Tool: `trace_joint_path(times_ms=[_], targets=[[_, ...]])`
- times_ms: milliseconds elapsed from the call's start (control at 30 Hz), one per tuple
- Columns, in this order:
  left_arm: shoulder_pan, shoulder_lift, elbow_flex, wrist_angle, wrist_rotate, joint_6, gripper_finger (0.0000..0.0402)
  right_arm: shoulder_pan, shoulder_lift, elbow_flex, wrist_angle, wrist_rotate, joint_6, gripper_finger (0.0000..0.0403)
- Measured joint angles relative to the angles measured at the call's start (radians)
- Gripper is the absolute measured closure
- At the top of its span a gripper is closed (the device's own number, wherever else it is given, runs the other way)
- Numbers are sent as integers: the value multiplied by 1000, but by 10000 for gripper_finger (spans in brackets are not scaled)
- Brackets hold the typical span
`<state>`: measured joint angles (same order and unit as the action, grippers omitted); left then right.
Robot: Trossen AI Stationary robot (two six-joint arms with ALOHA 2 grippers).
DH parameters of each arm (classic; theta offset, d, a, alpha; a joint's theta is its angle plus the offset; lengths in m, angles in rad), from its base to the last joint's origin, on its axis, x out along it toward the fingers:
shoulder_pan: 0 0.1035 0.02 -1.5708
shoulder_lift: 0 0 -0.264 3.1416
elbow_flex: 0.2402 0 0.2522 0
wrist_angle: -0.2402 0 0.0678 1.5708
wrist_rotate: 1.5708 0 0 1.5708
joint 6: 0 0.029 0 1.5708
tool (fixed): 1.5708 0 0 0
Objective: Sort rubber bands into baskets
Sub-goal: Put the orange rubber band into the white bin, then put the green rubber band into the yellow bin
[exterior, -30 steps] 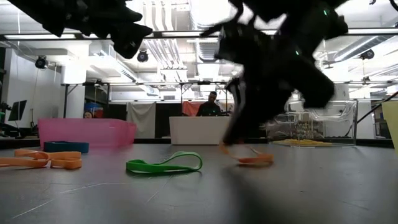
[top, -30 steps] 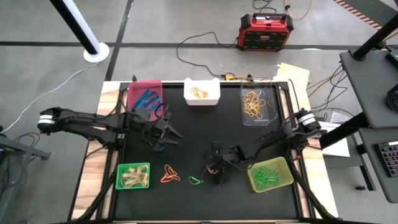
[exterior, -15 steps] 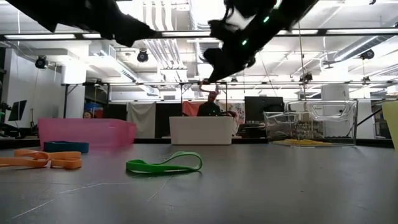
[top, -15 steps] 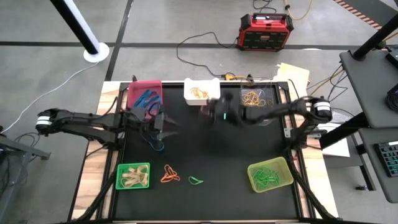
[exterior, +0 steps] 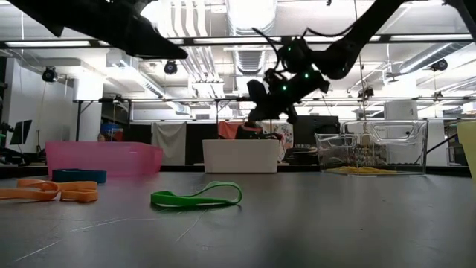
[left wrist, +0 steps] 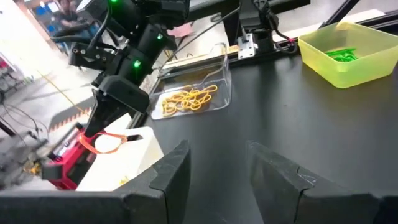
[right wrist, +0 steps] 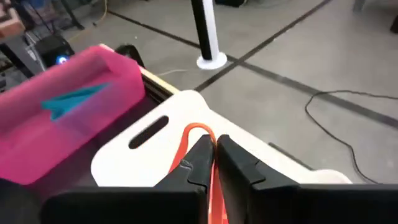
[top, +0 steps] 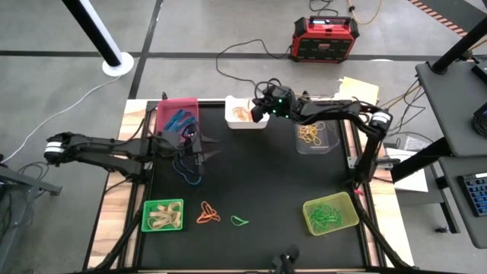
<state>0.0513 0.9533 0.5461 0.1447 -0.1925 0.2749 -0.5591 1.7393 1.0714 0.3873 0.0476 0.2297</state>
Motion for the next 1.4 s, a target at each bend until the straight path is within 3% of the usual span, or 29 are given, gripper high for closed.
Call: trace_joint_path(times_ms=[400, 500, 600, 667, 933, 1033, 1167, 1400], targets=[[0, 63, 0, 3, 53, -158, 263, 1, 12, 54, -122, -3, 51, 273], [-3, 70, 0, 2, 66, -196, 263, 21, -23, 67, -179, -89, 41, 254], [-5, 72, 0, 1, 137, -218, 263, 81, -73, 65, -217, -234, 1, 246], [-6, 72, 0, -6, 188, -235, 263, 149, -105, 58, -254, -265, -30, 247], [-31, 85, 0, -39, 255, -279, 263, 462, -146, 53, -359, -255, -136, 267], [-38, 90, 0, -36, 256, -285, 263, 569, -131, 53, -361, -160, -144, 268], [-38, 91, 0, -36, 256, -285, 263, 679, -100, 53, -364, -35, -144, 254], [-38, 91, 0, -37, 257, -279, 263, 799, -51, 53, -360, -21, -94, 215]])
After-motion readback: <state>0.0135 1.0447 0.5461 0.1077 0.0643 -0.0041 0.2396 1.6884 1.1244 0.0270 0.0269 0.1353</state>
